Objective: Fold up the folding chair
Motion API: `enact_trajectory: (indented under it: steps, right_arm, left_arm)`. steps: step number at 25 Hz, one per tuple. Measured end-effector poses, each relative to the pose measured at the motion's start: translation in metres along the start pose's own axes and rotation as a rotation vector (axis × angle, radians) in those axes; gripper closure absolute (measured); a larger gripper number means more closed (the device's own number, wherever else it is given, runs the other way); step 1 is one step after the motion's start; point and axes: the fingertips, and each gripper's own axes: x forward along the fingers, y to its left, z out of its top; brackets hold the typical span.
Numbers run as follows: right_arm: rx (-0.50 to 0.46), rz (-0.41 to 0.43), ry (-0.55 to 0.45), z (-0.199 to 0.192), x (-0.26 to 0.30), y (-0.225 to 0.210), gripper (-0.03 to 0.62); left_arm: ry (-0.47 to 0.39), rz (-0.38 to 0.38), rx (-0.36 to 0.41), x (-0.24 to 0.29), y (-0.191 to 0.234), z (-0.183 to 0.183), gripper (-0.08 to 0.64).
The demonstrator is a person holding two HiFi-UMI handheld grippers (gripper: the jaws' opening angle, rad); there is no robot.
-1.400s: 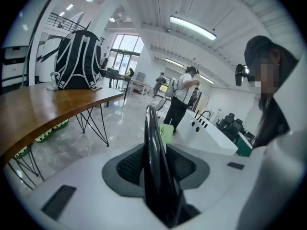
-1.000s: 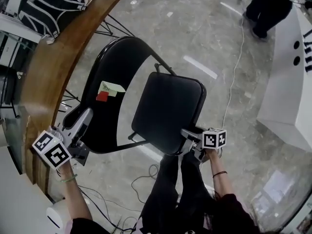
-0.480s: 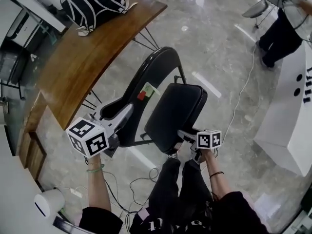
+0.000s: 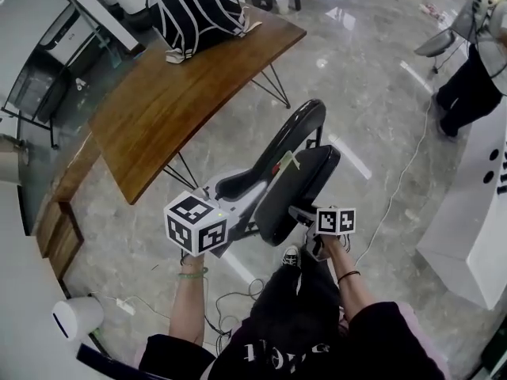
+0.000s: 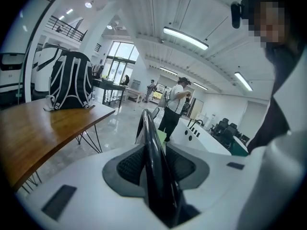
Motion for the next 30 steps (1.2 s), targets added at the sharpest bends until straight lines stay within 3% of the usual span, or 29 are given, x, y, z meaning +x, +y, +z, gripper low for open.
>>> enact_trajectory:
  steps: [5,9,14,23,26,30]
  right_arm:
    - [0.009,0.039,0.019,0.015,0.017,0.014,0.387]
    - [0.018,0.072,0.048,0.025,0.029,0.025,0.403]
    - [0.042,0.114,0.076,0.039,0.052,0.042,0.426]
    - [0.013,0.117,0.123,0.055,0.089,0.060,0.439]
    - [0.026,0.097,0.067,0.064,0.106,0.071,0.439]
    - [0.091,0.088,0.002,0.078,0.133,0.086,0.449]
  left_arm:
    - [0.032,0.076,0.072,0.003,0.004,0.001,0.423]
    - [0.060,0.073,0.060,0.001,0.014,0.003,0.423]
    - [0.210,0.148,0.128,-0.001,0.045,-0.005,0.429]
    - [0.211,0.085,0.032,-0.016,0.085,0.000,0.463]
    - [0.177,0.078,-0.028,-0.026,0.092,0.002,0.463]
    - [0.171,0.088,-0.037,-0.034,0.104,0.003,0.463]
